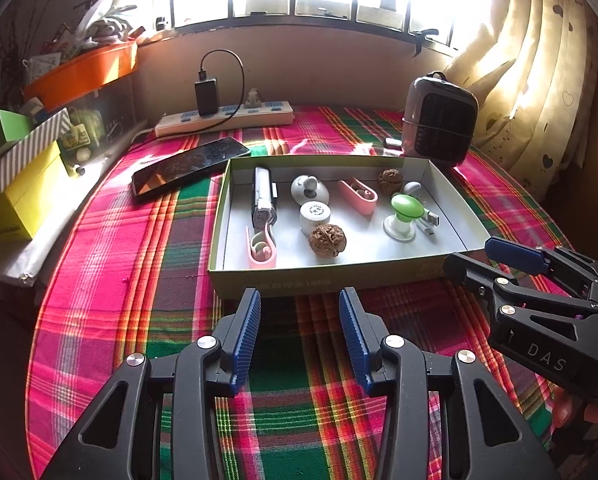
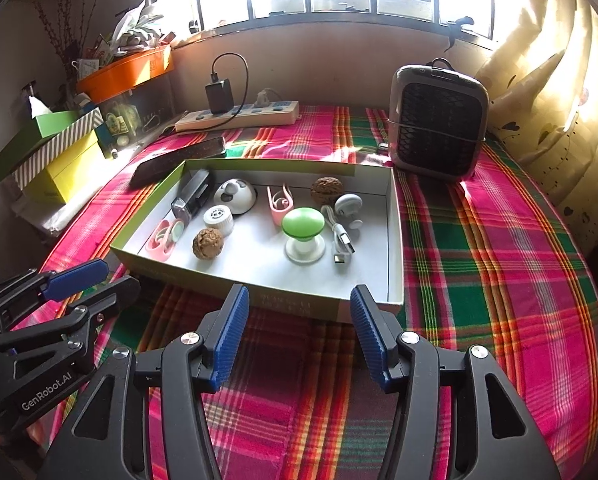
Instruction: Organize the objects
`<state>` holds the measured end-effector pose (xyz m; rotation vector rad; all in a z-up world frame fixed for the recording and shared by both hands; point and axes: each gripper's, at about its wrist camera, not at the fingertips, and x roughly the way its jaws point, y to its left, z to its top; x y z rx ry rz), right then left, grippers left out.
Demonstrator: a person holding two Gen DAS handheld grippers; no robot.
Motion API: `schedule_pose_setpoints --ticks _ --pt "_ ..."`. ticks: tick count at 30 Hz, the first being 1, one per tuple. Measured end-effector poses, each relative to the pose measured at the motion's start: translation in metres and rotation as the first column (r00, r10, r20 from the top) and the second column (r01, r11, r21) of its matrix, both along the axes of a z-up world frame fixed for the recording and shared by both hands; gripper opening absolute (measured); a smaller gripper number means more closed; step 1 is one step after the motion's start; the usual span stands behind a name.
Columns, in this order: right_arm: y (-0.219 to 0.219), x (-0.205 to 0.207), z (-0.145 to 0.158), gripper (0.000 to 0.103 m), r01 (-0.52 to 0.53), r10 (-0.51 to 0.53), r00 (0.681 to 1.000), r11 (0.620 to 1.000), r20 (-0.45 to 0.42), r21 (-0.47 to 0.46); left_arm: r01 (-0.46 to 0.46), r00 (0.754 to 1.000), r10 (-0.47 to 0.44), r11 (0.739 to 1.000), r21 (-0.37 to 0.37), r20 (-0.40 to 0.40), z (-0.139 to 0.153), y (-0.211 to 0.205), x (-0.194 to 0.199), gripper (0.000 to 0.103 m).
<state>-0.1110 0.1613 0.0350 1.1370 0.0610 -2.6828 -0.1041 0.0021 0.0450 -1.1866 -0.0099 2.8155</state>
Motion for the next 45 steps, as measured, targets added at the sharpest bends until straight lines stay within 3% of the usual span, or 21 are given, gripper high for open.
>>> schedule_pose_setpoints --ticks 10,24,28,45 --pt "0.001 0.015 -0.021 0.054 0.0 -0.002 0.999 0.999 0.054 0.037 -0.025 0.998 0.028 0.998 -0.061 0.055 -0.023 0.003 0.013 0.04" --pt "0.008 0.026 -0.033 0.055 0.037 -0.044 0.995 0.996 0.091 0.08 -0.026 0.996 0.03 0.999 -0.047 0.086 -0.034 0.015 0.022 0.04" --pt "0.011 0.027 -0.034 0.063 0.055 -0.062 0.993 0.995 0.096 0.079 -0.035 0.996 0.039 0.998 -0.047 0.085 -0.035 0.015 0.022 0.04" --pt "0.014 0.026 -0.035 0.071 0.073 -0.081 0.991 0.994 0.102 0.081 -0.052 0.995 0.056 0.997 -0.048 0.086 -0.036 0.015 0.022 0.043"
